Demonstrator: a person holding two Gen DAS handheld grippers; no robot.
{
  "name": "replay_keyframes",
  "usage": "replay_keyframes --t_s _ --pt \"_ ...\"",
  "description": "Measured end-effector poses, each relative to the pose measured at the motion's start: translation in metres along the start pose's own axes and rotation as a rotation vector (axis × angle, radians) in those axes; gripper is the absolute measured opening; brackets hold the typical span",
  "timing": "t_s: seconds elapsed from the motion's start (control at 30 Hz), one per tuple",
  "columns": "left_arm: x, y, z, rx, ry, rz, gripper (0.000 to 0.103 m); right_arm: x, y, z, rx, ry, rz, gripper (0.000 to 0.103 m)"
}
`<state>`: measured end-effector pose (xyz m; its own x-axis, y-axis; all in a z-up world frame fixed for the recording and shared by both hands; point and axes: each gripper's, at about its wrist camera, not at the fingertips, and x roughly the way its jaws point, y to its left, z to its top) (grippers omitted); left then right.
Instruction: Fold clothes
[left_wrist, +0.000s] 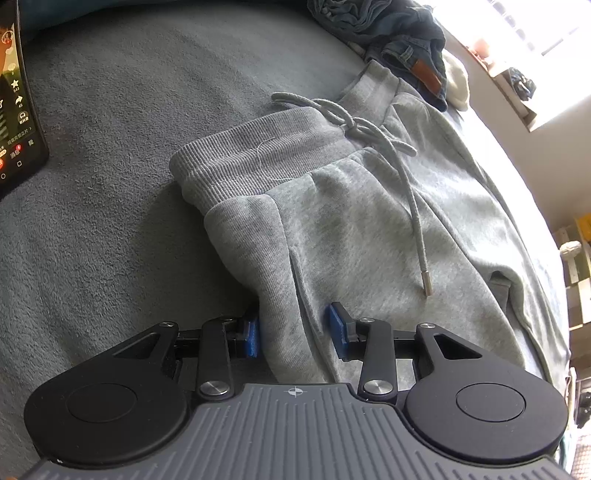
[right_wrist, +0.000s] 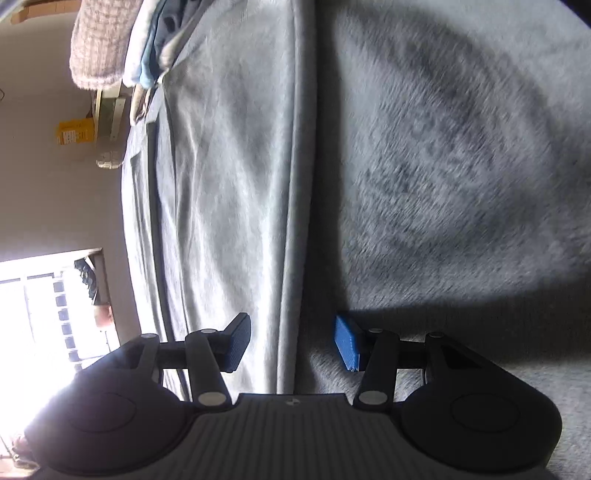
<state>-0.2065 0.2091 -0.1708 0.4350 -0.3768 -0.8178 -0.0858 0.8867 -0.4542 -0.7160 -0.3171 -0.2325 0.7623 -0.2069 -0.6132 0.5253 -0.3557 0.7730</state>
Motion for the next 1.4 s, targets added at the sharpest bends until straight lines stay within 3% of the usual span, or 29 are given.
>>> replay_keyframes --t_s 0.1,0.2,0.33,0.43,0.53,0.6,0.8,1.13,1.4 --pt "0.0 -0.001 0.001 0.001 0.003 0.005 0.036 0.003 0.011 0.003 -0.036 0.014 0.009 0.051" --pt "0.001 -0.002 0.001 0.005 0.004 0.008 0.036 0.001 0.019 0.011 -0.054 -0.038 0.008 0.049" --pt "0.001 -0.001 0.0 0.004 -0.001 0.01 0.036 0.012 0.013 0.004 -0.052 0.016 -0.007 0.041" --pt "0.002 -0.001 -0.001 -0.008 -0.002 0.009 0.037 0.022 0.007 -0.011 -0.056 0.084 -0.009 0.03" --pt "0.001 -0.002 0.0 -0.006 0.003 0.012 0.036 0.028 0.007 -0.018 -0.06 0.1 -0.002 0.022" --pt "0.0 -0.004 0.001 0.005 0.002 0.018 0.031 0.03 0.012 -0.018 -0.079 0.1 0.001 0.011" --pt "-0.008 -0.008 0.002 -0.009 -0.012 -0.006 0.013 0.03 0.047 -0.015 -0.171 0.089 0.029 0.008" --pt "-0.021 -0.022 0.009 0.005 -0.056 -0.051 0.01 0.04 0.119 -0.006 -0.353 0.061 0.07 0.007" --pt "-0.021 -0.047 0.022 0.078 -0.086 -0.113 0.01 0.059 0.177 -0.005 -0.471 0.042 0.068 0.007"
